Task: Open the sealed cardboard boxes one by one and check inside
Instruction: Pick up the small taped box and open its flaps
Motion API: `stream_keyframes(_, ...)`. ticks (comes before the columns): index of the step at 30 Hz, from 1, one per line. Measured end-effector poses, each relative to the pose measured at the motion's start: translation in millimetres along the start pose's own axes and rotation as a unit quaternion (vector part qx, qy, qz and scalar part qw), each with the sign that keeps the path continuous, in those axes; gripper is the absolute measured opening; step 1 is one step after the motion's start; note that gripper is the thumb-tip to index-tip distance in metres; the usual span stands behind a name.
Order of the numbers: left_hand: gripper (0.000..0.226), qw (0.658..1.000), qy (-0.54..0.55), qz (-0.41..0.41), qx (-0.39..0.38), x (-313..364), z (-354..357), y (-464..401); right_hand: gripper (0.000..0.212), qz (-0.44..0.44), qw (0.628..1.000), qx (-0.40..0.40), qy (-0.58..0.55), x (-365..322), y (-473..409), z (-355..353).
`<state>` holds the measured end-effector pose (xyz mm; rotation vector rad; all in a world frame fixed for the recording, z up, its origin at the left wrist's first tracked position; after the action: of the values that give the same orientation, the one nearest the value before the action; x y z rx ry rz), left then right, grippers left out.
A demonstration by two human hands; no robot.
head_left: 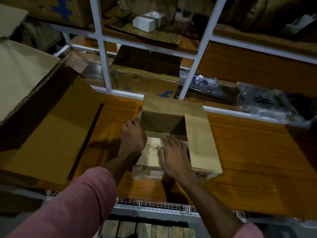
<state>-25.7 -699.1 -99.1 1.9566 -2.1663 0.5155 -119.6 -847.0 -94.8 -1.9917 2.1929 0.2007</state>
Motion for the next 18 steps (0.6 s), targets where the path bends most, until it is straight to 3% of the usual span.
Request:
stream_keyframes(4,0.031,0.995,0.068,-0.072,-0.023,3,-3,35,0.053,0.021,1.0,0.019,-0.008,3,5,-2)
stream_keyframes(12,0.031,0.999,0.039,-0.007,-0.03,2,-5,32,0.047,0.038,0.998,0.037,-0.019,3,-2,0)
stream_keyframes(18,0.062,0.993,-0.09,0.056,-0.056,31,-11,56,0.045,0.045,0.996,0.064,-0.041,4,1,3)
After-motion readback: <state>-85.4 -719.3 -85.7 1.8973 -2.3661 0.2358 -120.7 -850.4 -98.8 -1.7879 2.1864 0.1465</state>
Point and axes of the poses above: each hand's wrist, its own y-axis away from the middle knuckle, its own z-axis out of the palm, x = y × z, the point moved 3 cm from there along -y, towards the middle knuckle, and after that the axes turned 5 degrees about z, right-handed, at the moved point
